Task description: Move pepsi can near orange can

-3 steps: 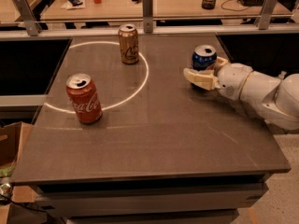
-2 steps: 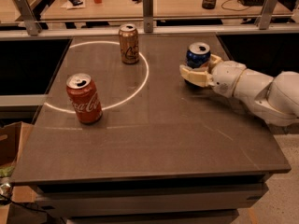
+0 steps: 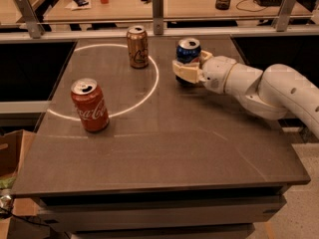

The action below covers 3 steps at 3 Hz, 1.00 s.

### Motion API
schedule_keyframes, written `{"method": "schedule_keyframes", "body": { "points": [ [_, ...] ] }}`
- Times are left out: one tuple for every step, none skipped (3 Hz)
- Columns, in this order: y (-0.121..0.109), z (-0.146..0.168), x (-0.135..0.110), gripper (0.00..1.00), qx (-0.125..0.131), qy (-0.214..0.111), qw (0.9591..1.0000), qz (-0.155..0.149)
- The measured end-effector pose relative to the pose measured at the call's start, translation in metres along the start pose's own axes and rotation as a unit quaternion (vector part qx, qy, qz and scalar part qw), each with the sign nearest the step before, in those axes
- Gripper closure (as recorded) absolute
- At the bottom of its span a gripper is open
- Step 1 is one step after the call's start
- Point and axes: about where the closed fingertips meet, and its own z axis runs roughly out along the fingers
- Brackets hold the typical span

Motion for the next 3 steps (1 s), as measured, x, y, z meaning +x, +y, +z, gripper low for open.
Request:
{"method": "schedule_keyframes", "body": {
  "points": [
    [0.008,0.03,0.002,1.0,-0.021,0.016,0.9997,0.002],
    [0.016,0.056,0.008,1.0,-0.037,0.019,0.9991,0.006],
    [0.023,0.084,0.009,1.0,-0.046,0.012,0.9988,0.008]
  ]
}}
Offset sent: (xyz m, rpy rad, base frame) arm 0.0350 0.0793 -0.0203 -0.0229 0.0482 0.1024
